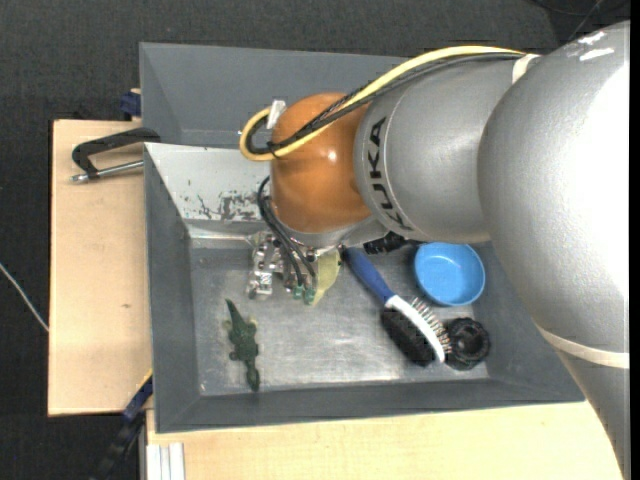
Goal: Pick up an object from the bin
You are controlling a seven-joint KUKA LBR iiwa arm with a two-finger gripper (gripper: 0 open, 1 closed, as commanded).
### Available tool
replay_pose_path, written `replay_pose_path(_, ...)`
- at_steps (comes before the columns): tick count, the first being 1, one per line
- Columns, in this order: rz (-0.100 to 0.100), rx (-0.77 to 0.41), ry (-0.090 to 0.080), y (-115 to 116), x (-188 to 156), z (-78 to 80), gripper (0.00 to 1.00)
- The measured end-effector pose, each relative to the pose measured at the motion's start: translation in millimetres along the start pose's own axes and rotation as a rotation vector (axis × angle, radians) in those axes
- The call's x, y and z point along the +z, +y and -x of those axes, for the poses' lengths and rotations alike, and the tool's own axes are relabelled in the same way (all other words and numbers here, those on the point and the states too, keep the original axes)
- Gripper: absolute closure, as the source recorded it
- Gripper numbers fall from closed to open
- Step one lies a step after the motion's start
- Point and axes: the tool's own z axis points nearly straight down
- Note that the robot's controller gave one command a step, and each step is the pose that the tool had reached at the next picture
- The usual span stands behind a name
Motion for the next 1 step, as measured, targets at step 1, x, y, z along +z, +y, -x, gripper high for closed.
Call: replay_pose_path(1,-0.004,-0.18,0.003,-26.6,18.1,54.1,1.0)
